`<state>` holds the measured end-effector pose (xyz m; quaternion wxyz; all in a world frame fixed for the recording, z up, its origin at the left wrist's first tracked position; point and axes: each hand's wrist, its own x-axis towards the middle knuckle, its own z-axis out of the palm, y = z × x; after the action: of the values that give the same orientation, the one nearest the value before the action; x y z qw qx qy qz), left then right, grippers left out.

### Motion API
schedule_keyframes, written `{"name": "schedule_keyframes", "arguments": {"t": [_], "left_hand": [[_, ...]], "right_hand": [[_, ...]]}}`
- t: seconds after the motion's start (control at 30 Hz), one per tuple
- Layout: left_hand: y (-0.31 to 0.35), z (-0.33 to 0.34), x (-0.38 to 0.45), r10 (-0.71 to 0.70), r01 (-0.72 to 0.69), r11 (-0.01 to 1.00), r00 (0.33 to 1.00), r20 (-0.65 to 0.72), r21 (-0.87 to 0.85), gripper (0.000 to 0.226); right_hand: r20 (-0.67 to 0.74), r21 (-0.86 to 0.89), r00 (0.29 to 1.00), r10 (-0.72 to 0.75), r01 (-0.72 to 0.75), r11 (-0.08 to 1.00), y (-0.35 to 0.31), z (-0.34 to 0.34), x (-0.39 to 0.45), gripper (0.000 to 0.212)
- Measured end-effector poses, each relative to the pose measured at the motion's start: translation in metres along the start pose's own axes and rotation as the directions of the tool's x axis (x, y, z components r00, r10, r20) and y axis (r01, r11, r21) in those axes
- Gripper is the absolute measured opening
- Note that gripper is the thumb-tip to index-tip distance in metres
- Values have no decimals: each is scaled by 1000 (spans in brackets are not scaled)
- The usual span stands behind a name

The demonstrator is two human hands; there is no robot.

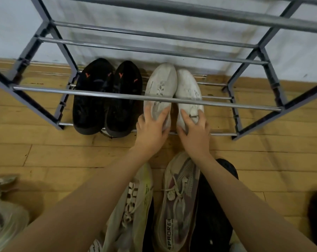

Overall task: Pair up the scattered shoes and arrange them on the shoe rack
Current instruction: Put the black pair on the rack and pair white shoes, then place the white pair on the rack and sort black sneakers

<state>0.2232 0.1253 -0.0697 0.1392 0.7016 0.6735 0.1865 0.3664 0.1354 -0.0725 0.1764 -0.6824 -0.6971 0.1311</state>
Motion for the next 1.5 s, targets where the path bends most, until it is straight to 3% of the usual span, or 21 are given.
{"name": "schedule_keyframes", "arguments": {"t": [0.1, 0.2, 0.33, 0.47, 0.6, 0.73, 0.87, 1.0, 1.17, 1.37, 1.5], "left_hand": [[-7, 2, -8, 94, -97, 992, 995, 42, 79, 67], [-11, 0, -8, 122, -124, 991, 991, 50, 40, 64], [-8, 2, -12, 197, -199, 980, 976, -92, -13, 49], [-7, 3, -13, 189, -192, 981, 969, -159, 0, 45], [-9, 6, -10, 187, -184, 982, 973, -138, 34, 43], [-13, 6, -7, 117, -118, 993, 992, -52, -17, 55], [-15, 6, -11, 131, -133, 991, 989, -69, -34, 60], [-19, 8, -16, 133, -135, 990, 989, -58, -34, 63], [-19, 8, -11, 110, -109, 994, 994, -20, 21, 62], [-15, -3, -12, 96, -104, 983, 994, 56, 154, 60], [-9, -12, -34, 114, -107, 972, 993, -19, 210, 58]], "right_hand": [[37, 3, 996, -84, 84, 996, 12, 0, -3, 58], [49, 16, 992, -119, 118, 993, 15, 0, -4, 58], [-37, 46, 990, -138, 140, 989, 8, 5, -6, 46], [-116, 47, 989, -92, 97, 994, 4, 8, -8, 45], [-130, 76, 987, -93, 104, 992, 13, 7, 1, 45], [-42, 104, 989, -139, 142, 984, 9, 11, 5, 47], [-89, 114, 981, -170, 180, 977, 4, 16, 1, 43], [-29, 12, 979, -200, 200, 980, 10, 20, -4, 44], [19, -85, 983, -182, 183, 979, 12, 26, -1, 47], [80, -48, 987, -136, 140, 989, 6, 11, -7, 48], [93, 17, 990, -103, 102, 995, 7, -9, -28, 47]]}}
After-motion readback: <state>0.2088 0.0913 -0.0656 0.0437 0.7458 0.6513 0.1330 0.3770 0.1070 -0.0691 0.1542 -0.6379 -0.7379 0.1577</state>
